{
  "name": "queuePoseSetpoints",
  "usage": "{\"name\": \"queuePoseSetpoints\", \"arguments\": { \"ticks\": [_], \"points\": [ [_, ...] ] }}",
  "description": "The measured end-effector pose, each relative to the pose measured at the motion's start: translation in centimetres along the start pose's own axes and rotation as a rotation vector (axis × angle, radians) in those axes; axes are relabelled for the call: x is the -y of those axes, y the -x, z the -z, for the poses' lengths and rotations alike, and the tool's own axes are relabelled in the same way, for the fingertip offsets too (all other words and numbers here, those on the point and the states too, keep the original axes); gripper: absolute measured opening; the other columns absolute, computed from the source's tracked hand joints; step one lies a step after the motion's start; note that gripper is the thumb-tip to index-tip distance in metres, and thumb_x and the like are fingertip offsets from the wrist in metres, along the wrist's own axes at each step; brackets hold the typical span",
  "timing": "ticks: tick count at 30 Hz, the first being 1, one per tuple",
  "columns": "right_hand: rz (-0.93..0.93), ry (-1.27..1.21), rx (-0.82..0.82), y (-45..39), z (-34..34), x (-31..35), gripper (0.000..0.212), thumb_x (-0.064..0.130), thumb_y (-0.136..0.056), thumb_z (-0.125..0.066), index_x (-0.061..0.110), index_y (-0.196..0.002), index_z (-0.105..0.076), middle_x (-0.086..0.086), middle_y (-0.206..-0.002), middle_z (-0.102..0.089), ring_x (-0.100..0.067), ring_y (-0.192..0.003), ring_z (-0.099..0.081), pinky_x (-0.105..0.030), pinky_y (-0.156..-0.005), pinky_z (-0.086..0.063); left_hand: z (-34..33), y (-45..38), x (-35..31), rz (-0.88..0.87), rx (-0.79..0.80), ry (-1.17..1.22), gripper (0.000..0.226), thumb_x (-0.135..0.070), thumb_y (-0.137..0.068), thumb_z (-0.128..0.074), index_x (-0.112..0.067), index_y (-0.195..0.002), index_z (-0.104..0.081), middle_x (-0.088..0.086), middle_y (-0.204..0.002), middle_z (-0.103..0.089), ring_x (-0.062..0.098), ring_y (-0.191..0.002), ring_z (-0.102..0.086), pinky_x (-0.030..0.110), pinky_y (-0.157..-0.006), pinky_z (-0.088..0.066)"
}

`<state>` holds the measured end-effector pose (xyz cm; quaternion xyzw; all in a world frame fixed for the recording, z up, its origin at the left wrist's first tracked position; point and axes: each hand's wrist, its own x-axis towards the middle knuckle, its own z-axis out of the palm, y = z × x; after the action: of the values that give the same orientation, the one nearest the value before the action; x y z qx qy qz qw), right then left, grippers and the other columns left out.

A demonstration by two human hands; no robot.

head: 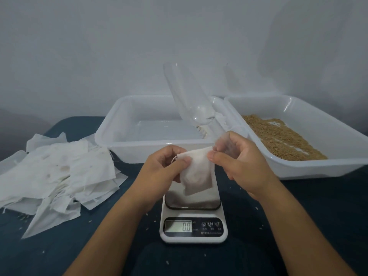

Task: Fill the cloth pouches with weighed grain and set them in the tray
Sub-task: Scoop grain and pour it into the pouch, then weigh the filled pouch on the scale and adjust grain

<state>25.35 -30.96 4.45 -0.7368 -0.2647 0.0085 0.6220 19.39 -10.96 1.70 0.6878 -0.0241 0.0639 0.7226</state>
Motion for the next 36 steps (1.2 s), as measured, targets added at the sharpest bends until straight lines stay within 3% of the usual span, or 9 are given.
{"name": "queuePoseSetpoints", "arguments": {
  "ticks": [4, 8, 10, 14, 18, 23, 28, 32, 36],
  "points": [
    [-0.093, 0.178, 0.101, -0.2, 0.4, -0.9, 0.023, 0.027, -0.086, -0.079, 0.031, -0.074, -0.059, 0.011, -0.068, -0.058, 0.0, -0.05, -0.048, -0.018, -0.054, -0.041, 0.4, -0.1, 0.4, 0.129, 0.02, -0.133, 0.008, -0.031, -0.089, -0.072, -0.027, -0.082, -0.073, -0.005, -0.076, -0.07, 0.012, -0.065, -0.063, 0.025, -0.058, -0.052],
    [-0.092, 0.43, 0.104, -0.4, 0.0, -1.7, 0.028, 0.032, -0.087, -0.079, 0.043, -0.074, -0.056, 0.012, -0.085, -0.067, -0.005, -0.075, -0.064, -0.031, -0.067, -0.05, 1.0, -0.5, 1.1, -0.022, -0.124, -0.577, 0.011, -0.023, -0.093, -0.071, -0.029, -0.083, -0.07, -0.01, -0.075, -0.07, 0.002, -0.064, -0.058, 0.016, -0.062, -0.049],
    [-0.089, 0.47, 0.087, -0.5, -0.1, -2.0, 0.026, 0.036, -0.086, -0.079, 0.043, -0.077, -0.056, 0.015, -0.088, -0.067, -0.009, -0.086, -0.068, -0.035, -0.074, -0.054, 1.0, -0.4, 1.2, -0.069, -0.142, -0.647, 0.009, -0.024, -0.092, -0.07, -0.03, -0.084, -0.069, -0.012, -0.078, -0.069, 0.0, -0.066, -0.057, 0.012, -0.063, -0.046],
    [-0.076, 0.425, 0.024, -0.6, 0.1, -2.4, 0.022, 0.041, -0.086, -0.08, 0.032, -0.083, -0.059, 0.014, -0.085, -0.071, -0.008, -0.078, -0.067, -0.035, -0.071, -0.056, 0.9, -0.5, 1.5, -0.072, -0.15, -0.586, 0.008, -0.025, -0.092, -0.071, -0.032, -0.09, -0.071, -0.02, -0.083, -0.071, 0.002, -0.077, -0.064, 0.014, -0.07, -0.051],
    [-0.055, 0.324, -0.057, -0.7, 0.1, -2.6, 0.024, 0.042, -0.086, -0.08, 0.026, -0.083, -0.061, 0.017, -0.083, -0.074, 0.002, -0.071, -0.066, -0.012, -0.061, -0.047, 1.2, -0.8, 1.9, -0.055, -0.211, -0.58, 0.005, -0.033, -0.094, -0.07, -0.036, -0.098, -0.069, -0.028, -0.09, -0.069, -0.003, -0.083, -0.064, 0.024, -0.076, -0.054],
    [-0.04, 0.304, -0.189, -0.9, 0.5, -2.5, 0.025, 0.047, -0.087, -0.077, 0.029, -0.082, -0.06, 0.002, -0.08, -0.067, -0.004, -0.052, -0.054, -0.021, -0.049, -0.048, 2.0, -1.4, 2.1, -0.027, -0.407, -0.555, 0.004, -0.033, -0.095, -0.068, -0.035, -0.093, -0.069, -0.018, -0.088, -0.071, -0.006, -0.076, -0.063, 0.018, -0.068, -0.045],
    [-0.034, 0.202, -0.282, -1.1, 0.9, -2.3, 0.022, 0.046, -0.089, -0.076, 0.032, -0.083, -0.061, 0.011, -0.077, -0.064, -0.001, -0.058, -0.051, -0.029, -0.062, -0.045, 2.6, -1.8, 1.9, 0.029, -0.6, -0.338, 0.01, -0.036, -0.094, -0.068, -0.031, -0.086, -0.07, -0.018, -0.073, -0.066, -0.003, -0.063, -0.058, 0.023, -0.065, -0.043],
    [-0.027, 0.157, -0.329, -1.2, 1.3, -2.3, 0.015, 0.042, -0.091, -0.075, 0.032, -0.089, -0.064, 0.013, -0.094, -0.071, 0.003, -0.063, -0.056, -0.03, -0.068, -0.047, 2.8, -2.0, 1.8, 0.077, -0.634, -0.258, 0.021, -0.042, -0.093, -0.068, -0.025, -0.083, -0.07, -0.021, -0.065, -0.063, -0.003, -0.057, -0.054, 0.024, -0.063, -0.044],
    [-0.042, 0.125, -0.351, -1.3, 1.4, -2.5, 0.016, 0.036, -0.092, -0.076, 0.024, -0.096, -0.067, 0.012, -0.097, -0.073, 0.007, -0.062, -0.057, -0.023, -0.066, -0.046, 3.0, -1.9, 1.9, 0.094, -0.604, -0.282, 0.027, -0.045, -0.093, -0.067, -0.021, -0.083, -0.074, -0.024, -0.057, -0.059, -0.004, -0.05, -0.049, 0.025, -0.061, -0.043]
  ]
}}
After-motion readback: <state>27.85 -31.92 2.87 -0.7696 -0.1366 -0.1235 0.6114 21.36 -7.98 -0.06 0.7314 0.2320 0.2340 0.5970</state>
